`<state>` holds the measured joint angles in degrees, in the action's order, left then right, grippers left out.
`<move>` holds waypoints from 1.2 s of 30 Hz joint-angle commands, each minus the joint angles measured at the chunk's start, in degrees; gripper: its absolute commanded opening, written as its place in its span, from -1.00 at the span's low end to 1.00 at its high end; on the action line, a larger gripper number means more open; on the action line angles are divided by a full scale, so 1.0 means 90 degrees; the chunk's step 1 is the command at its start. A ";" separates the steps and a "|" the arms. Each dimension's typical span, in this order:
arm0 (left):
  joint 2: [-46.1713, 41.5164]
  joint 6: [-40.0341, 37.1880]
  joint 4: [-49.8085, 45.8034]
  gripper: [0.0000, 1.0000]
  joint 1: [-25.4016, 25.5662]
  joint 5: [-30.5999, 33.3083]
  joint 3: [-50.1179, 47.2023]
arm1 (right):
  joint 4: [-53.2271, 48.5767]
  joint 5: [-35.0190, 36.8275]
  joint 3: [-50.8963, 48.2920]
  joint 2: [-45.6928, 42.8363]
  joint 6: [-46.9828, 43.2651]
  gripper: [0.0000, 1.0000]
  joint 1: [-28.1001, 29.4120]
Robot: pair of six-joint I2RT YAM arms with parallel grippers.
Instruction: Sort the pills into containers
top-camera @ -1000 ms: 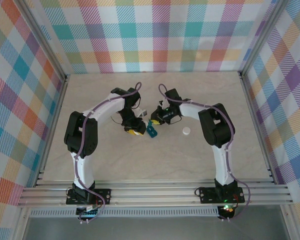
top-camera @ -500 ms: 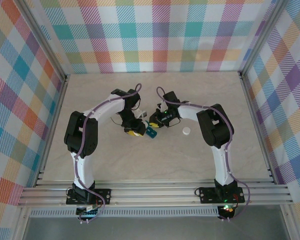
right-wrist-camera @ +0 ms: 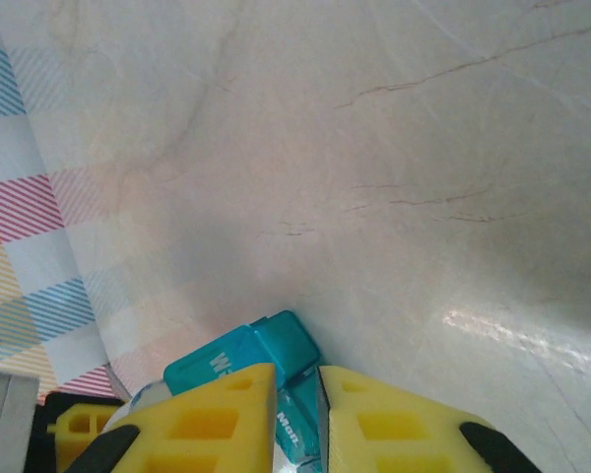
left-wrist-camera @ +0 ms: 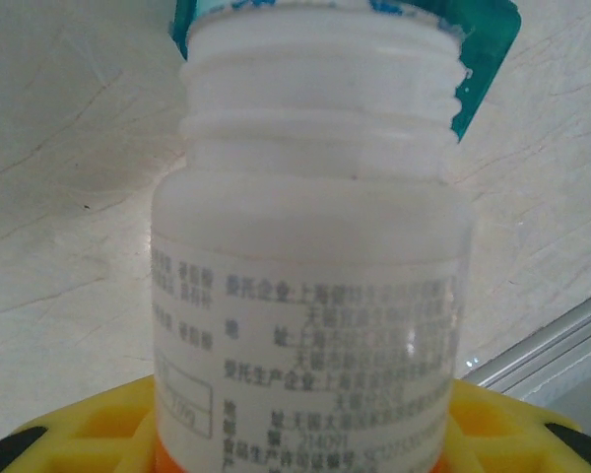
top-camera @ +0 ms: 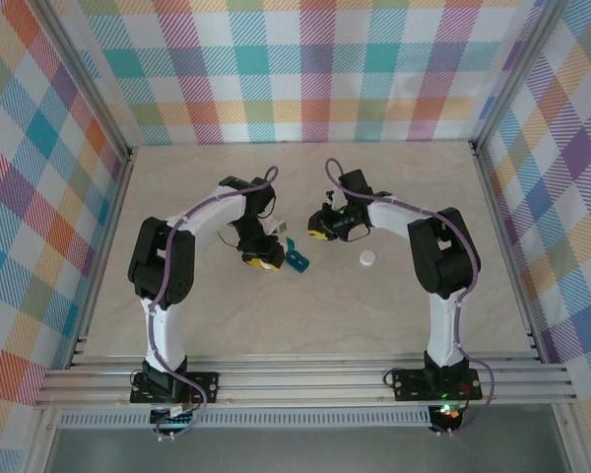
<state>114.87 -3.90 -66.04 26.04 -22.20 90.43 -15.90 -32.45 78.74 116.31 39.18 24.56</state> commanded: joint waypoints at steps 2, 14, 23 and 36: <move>0.0315 0.0028 -0.0358 -1.00 -0.0059 0.0087 0.0399 | -0.0463 0.0082 -0.0103 -0.0301 -0.0609 -0.56 0.0037; 0.0826 -0.0015 -0.1061 -1.00 0.0035 0.0428 0.1187 | -0.0111 -0.0077 -0.0459 -0.0235 -0.0721 -0.53 0.0037; 0.1074 -0.0047 -0.1487 -1.00 0.0119 0.0550 0.1612 | 0.0209 -0.0429 -0.0345 0.0012 -0.0556 -0.52 0.0123; 0.1096 -0.0045 -0.1569 -1.00 0.0268 0.0553 0.1563 | 0.0646 -0.0906 0.0216 0.0780 -0.0153 -0.52 0.0335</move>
<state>124.29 -3.95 -77.91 28.12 -17.41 104.14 -11.99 -38.04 79.09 121.95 36.56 26.87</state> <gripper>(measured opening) 0.443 0.240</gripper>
